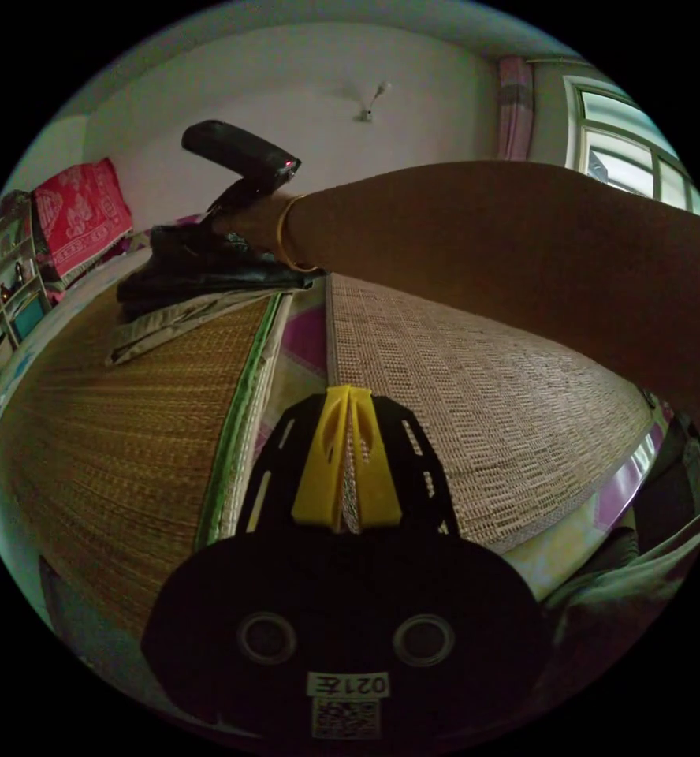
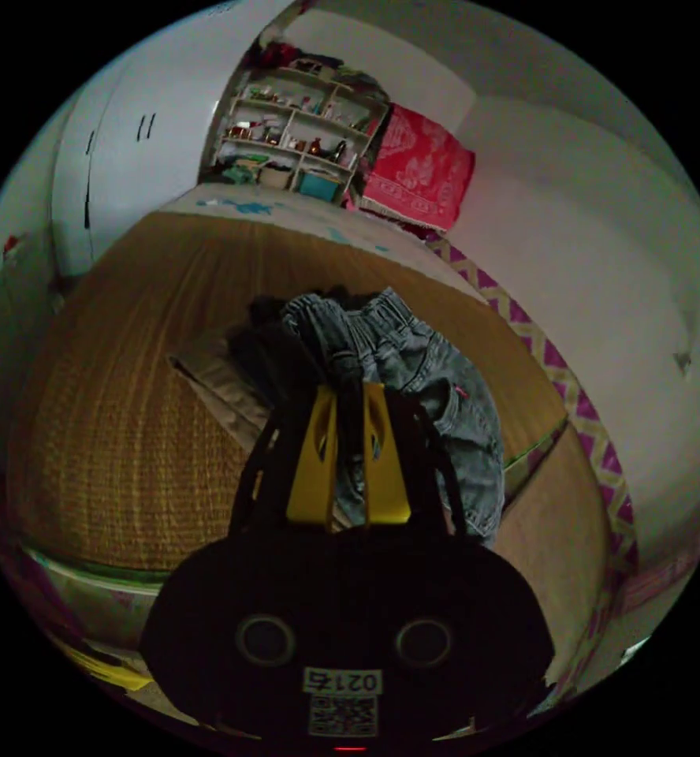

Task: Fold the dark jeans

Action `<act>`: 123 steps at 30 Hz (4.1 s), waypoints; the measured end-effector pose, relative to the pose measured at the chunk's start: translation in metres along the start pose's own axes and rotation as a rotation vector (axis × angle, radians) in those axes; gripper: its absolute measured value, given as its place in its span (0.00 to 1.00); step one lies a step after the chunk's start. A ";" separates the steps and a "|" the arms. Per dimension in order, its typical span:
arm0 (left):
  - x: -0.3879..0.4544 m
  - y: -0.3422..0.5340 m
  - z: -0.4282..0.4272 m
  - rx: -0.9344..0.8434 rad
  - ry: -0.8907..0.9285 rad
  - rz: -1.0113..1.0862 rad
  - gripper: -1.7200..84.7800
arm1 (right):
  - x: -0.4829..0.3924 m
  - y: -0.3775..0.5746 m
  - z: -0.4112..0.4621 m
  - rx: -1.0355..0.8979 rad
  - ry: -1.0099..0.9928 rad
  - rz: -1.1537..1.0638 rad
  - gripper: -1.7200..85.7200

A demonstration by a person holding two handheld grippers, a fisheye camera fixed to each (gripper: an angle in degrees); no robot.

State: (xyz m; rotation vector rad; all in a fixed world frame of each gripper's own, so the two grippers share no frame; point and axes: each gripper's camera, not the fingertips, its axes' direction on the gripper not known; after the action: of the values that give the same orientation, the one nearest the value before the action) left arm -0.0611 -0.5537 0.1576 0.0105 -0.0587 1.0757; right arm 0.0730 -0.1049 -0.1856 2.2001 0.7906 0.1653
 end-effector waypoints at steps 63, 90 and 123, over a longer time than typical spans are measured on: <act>0.034 0.003 -0.119 -0.006 0.250 -0.176 0.01 | 0.263 0.362 -0.680 0.281 -0.339 0.890 0.08; 0.261 -0.153 -0.014 -0.225 0.277 0.748 0.05 | 0.278 0.581 -0.918 0.227 0.113 1.331 0.12; -0.370 -0.220 -0.275 0.221 -0.104 -0.349 0.01 | 0.284 0.443 -0.893 -0.057 0.190 0.618 0.10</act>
State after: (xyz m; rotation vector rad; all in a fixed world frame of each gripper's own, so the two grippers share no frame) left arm -0.0317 -0.9733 -0.1322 0.2672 -0.0304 0.7279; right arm 0.2001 0.4024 0.7092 2.3315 0.1722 0.6992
